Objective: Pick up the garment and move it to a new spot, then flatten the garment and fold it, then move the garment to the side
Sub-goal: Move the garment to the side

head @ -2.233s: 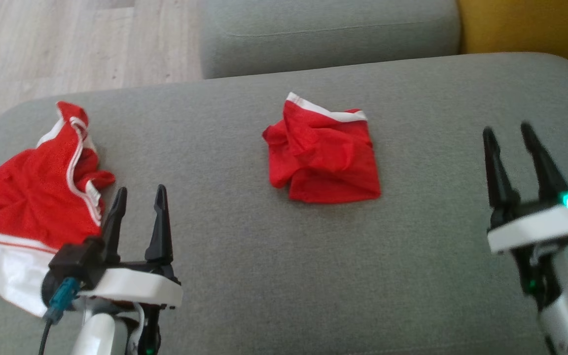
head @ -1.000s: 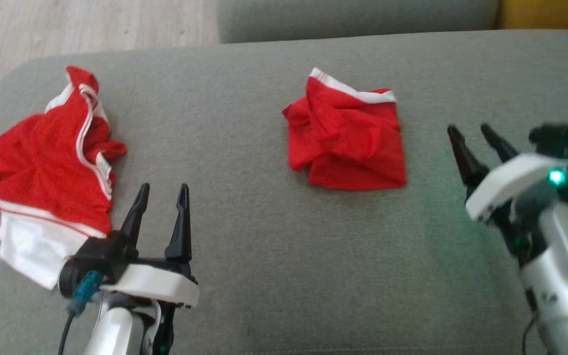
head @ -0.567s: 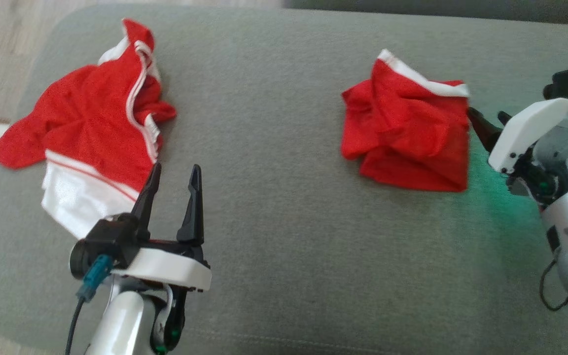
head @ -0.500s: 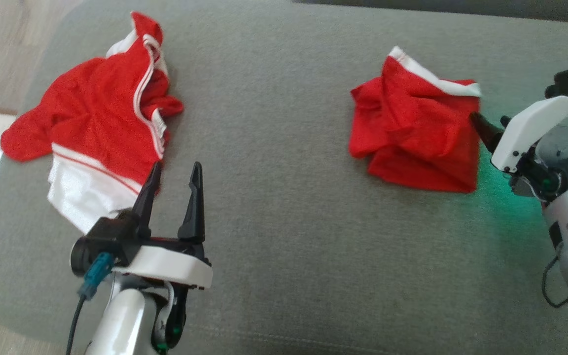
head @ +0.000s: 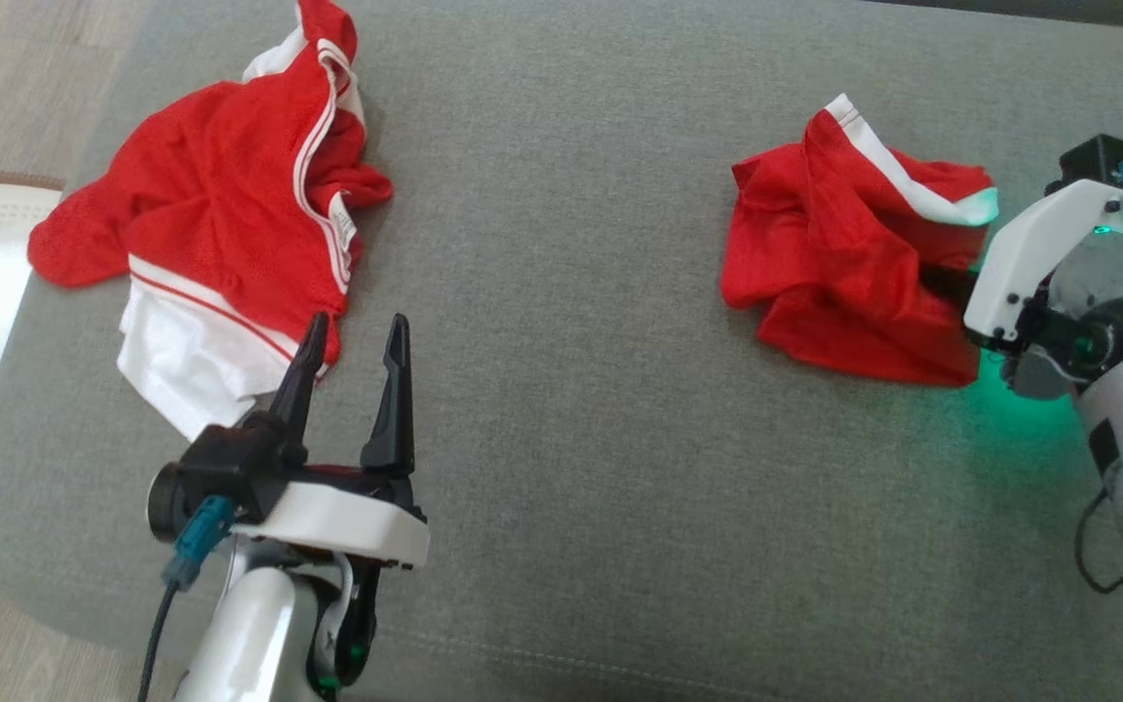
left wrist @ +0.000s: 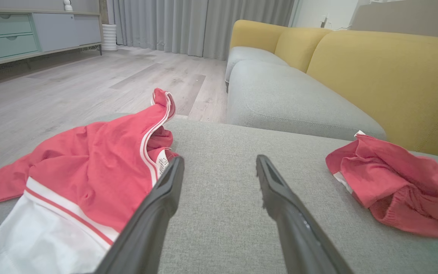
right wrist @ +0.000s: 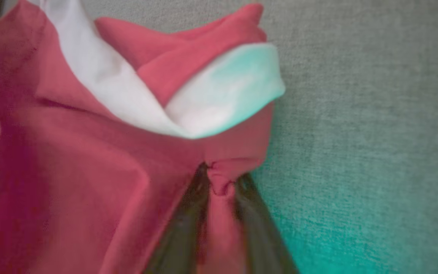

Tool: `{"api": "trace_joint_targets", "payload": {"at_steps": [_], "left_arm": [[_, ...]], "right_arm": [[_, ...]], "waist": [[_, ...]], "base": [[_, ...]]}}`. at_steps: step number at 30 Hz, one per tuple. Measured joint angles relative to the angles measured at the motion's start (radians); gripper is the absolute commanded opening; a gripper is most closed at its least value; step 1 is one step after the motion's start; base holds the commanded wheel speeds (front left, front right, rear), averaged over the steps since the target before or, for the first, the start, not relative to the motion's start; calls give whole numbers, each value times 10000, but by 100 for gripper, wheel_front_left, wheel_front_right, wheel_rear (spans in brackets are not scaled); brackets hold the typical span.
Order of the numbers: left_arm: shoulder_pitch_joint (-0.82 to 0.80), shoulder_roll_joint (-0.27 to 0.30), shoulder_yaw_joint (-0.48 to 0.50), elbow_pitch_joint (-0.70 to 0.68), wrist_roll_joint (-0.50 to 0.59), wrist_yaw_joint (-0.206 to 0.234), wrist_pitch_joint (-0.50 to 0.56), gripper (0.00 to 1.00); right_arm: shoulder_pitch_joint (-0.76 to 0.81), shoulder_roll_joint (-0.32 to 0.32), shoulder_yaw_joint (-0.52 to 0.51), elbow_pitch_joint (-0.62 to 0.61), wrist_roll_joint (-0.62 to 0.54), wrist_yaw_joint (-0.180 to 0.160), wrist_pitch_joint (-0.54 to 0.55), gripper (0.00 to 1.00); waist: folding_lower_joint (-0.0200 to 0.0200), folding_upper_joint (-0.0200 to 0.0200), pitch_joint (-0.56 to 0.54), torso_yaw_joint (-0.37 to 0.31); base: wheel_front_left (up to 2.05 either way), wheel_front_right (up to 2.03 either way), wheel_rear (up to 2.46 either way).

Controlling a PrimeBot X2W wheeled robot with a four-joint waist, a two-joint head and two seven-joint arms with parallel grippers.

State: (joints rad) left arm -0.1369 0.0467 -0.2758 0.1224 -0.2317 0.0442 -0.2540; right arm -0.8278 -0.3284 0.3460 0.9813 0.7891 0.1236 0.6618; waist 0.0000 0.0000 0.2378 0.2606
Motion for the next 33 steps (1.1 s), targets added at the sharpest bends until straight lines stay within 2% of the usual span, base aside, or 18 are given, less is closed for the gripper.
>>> {"api": "trace_joint_targets", "payload": {"at_steps": [7, 13, 33], "left_arm": [[-4, 0, 13, -2, 0, -15, 0, 100], [-3, 4, -54, 90, 35, -311, 0, 100], [-496, 4, -1427, 773, 109, -815, 0, 100]], "right_arm": [[286, 21, 435, -111, 205, 0, -1457, 0], [284, 4, 928, -58, 451, 0, -2054, 0], [285, -159, 2451, -470, 1720, 0, -2736, 0]], "waist": [[0, 0, -175, -370], [0, 0, -529, -1001], [0, 0, -1014, -4702]], "base": [[0, 0, 0], [0, 0, 0], [0, 0, 0]]}}
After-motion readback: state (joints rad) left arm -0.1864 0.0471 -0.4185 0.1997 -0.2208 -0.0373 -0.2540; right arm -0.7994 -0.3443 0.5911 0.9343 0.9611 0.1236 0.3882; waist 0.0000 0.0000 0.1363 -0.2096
